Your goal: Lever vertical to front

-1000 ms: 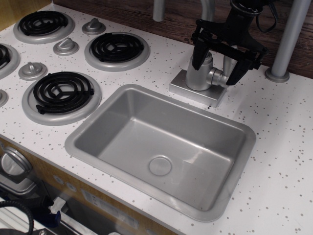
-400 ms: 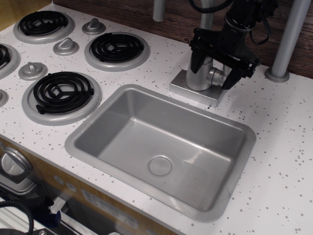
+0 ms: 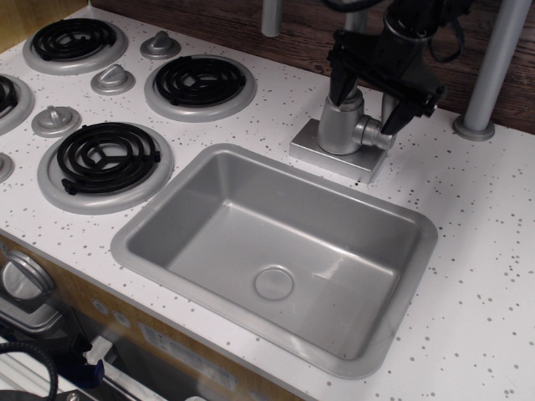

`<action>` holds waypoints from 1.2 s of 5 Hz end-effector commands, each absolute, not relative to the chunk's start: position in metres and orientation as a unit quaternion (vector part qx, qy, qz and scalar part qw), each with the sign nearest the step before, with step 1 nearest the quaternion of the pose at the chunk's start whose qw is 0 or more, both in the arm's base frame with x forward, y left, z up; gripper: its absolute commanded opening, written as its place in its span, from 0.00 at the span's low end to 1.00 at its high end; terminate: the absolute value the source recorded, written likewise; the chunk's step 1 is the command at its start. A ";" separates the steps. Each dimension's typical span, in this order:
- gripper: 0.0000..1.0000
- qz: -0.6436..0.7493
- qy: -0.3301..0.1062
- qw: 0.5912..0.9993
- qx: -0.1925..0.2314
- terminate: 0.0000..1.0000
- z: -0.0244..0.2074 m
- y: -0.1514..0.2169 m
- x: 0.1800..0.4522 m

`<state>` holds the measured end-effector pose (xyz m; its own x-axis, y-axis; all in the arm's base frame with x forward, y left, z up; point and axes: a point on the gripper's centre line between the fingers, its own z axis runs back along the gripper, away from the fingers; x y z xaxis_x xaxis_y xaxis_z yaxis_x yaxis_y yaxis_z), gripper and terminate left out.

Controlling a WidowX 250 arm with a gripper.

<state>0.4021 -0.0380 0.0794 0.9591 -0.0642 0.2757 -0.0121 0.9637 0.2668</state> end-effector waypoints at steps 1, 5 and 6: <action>1.00 -0.015 -0.197 0.972 0.124 0.00 0.119 -0.051 0.408; 0.00 -0.030 -0.207 0.972 0.104 0.00 0.113 -0.062 0.428; 0.00 -0.027 -0.202 0.974 0.103 0.00 0.112 -0.061 0.430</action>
